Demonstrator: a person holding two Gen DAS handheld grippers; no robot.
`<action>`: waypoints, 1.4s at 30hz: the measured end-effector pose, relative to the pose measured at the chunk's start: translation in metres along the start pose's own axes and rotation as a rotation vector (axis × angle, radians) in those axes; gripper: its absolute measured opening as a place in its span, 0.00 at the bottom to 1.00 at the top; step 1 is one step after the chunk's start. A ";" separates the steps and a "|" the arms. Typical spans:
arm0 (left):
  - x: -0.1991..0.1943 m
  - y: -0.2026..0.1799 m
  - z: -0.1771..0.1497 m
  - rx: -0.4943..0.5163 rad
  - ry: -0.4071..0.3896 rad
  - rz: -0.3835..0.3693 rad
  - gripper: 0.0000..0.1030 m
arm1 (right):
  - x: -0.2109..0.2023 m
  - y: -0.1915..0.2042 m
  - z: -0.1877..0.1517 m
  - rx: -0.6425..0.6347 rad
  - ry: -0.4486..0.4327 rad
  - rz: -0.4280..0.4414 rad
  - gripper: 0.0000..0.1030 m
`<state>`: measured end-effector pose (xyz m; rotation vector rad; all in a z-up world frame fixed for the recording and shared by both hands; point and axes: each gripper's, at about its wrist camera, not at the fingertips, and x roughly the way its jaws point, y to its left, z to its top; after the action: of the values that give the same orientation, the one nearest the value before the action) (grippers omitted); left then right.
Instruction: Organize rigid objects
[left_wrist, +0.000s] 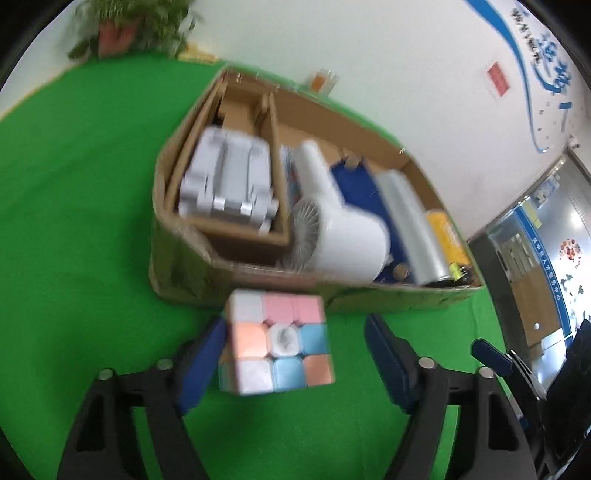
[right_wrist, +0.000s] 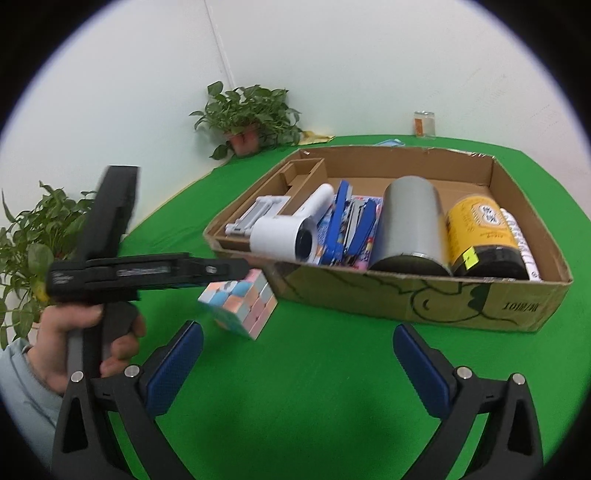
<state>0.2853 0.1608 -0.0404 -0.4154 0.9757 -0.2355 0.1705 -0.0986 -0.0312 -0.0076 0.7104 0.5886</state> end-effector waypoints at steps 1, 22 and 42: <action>0.008 0.000 -0.004 0.002 0.005 0.008 0.61 | 0.000 0.000 -0.003 0.002 0.008 0.010 0.99; 0.086 -0.062 -0.074 -0.038 0.170 -0.248 0.55 | 0.046 -0.003 -0.033 -0.179 0.270 0.010 0.71; 0.013 -0.092 -0.041 0.092 0.022 -0.199 0.55 | 0.033 0.030 -0.007 -0.190 0.176 -0.040 0.62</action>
<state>0.2571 0.0639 -0.0296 -0.4264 0.9414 -0.4644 0.1705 -0.0582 -0.0516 -0.2525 0.8205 0.6204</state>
